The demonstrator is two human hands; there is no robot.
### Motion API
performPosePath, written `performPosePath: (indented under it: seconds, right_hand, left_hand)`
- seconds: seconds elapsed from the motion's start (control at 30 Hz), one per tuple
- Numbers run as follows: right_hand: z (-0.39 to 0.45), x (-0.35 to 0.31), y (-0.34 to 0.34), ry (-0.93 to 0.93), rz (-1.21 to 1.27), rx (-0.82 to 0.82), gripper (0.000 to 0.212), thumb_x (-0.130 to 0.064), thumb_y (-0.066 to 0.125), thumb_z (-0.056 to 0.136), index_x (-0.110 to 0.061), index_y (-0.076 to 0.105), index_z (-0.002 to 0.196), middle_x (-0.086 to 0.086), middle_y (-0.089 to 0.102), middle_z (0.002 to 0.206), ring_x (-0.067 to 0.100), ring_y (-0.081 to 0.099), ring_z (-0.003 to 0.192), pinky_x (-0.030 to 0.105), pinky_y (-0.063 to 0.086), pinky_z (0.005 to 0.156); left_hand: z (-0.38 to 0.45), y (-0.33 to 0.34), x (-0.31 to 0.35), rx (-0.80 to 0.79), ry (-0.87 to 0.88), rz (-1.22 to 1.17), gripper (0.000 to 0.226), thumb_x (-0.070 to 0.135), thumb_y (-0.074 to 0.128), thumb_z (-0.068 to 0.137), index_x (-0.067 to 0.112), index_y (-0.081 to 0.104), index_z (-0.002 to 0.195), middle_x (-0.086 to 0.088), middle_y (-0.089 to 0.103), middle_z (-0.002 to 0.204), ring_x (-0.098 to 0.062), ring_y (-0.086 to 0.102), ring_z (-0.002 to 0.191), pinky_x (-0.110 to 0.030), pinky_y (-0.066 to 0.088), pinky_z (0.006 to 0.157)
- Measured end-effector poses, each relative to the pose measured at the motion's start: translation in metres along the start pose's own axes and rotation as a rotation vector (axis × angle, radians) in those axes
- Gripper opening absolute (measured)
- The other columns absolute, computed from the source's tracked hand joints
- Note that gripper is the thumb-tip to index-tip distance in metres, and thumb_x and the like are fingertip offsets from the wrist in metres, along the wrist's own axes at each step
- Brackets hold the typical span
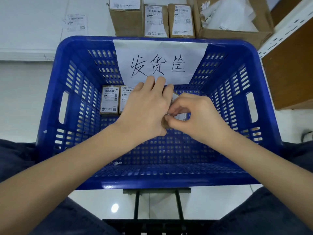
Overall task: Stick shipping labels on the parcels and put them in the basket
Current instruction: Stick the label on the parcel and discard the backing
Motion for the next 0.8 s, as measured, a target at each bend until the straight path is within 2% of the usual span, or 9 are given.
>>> performPosePath:
  seconds: [0.13,0.2,0.33,0.4,0.5,0.63,0.8]
  right_hand:
    - [-0.0018,0.0015,0.0054,-0.033,-0.06,0.007,0.012,-0.016,0.063,0.071,-0.006,0.068,0.074,0.002,0.064,0.076,0.018,0.062,0.067,0.044,0.055,0.065]
    - [-0.0003,0.0043,0.0028,-0.015,-0.044,0.012,0.014,-0.017,0.062,0.07,-0.006,0.068,0.074,0.003,0.065,0.076,0.018,0.063,0.068,0.043,0.055,0.067]
    - [0.0027,0.002,-0.0012,-0.04,0.023,-0.045,0.02,-0.024,0.073,0.073,-0.005,0.071,0.08,0.003,0.065,0.082,0.012,0.062,0.074,0.036,0.055,0.072]
    - [0.0032,0.002,0.0001,-0.034,0.013,-0.07,0.021,-0.024,0.078,0.074,-0.006,0.071,0.081,0.003,0.064,0.083,0.013,0.062,0.074,0.037,0.055,0.074]
    - [0.0027,0.0046,0.0035,0.004,0.001,-0.094,0.017,-0.02,0.079,0.075,-0.006,0.07,0.08,0.0,0.059,0.08,0.016,0.061,0.074,0.041,0.054,0.074]
    - [0.0025,0.0079,0.0043,-0.021,-0.023,-0.105,0.014,-0.02,0.074,0.079,-0.007,0.07,0.08,0.005,0.061,0.082,0.022,0.061,0.074,0.046,0.053,0.072]
    - [0.0015,0.0039,0.003,-0.077,-0.048,-0.063,0.015,-0.024,0.065,0.079,-0.009,0.067,0.08,-0.001,0.059,0.08,0.013,0.058,0.069,0.041,0.054,0.068]
  left_hand:
    - [-0.0008,0.0013,0.0028,-0.026,0.0,0.004,0.096,0.04,0.084,0.017,-0.002,0.064,0.102,-0.013,0.058,0.088,-0.032,0.056,0.079,-0.034,0.045,0.061]
    - [-0.0008,0.0,0.0031,-0.012,-0.006,0.019,0.097,0.042,0.084,0.017,-0.001,0.065,0.101,-0.013,0.058,0.088,-0.032,0.056,0.078,-0.033,0.045,0.061]
    - [0.0,-0.0046,-0.0018,0.028,-0.018,0.014,0.092,0.04,0.083,0.022,-0.002,0.065,0.102,-0.014,0.059,0.087,-0.032,0.057,0.077,-0.033,0.045,0.062]
    - [-0.0011,-0.0022,-0.0034,0.007,-0.021,0.0,0.089,0.039,0.084,0.025,-0.002,0.064,0.103,-0.015,0.058,0.089,-0.032,0.057,0.08,-0.033,0.046,0.064]
    - [-0.0023,-0.0008,0.0005,-0.052,-0.009,0.02,0.09,0.04,0.084,0.036,0.001,0.059,0.114,-0.014,0.056,0.101,-0.032,0.054,0.092,-0.036,0.044,0.071]
    - [-0.0029,-0.0008,0.0025,-0.072,0.006,-0.019,0.092,0.042,0.079,0.058,0.005,0.042,0.133,-0.011,0.045,0.121,-0.028,0.043,0.111,-0.036,0.038,0.086]
    - [-0.001,0.0018,-0.0008,-0.021,-0.028,0.026,0.094,0.038,0.086,0.025,-0.001,0.062,0.107,-0.015,0.057,0.094,-0.033,0.056,0.084,-0.036,0.047,0.067]
Point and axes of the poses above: each hand's wrist, its own z-axis towards the middle knuckle, its own y-axis out of the palm, x = y × z, the point moved 2 cm from there along z, towards the middle knuckle
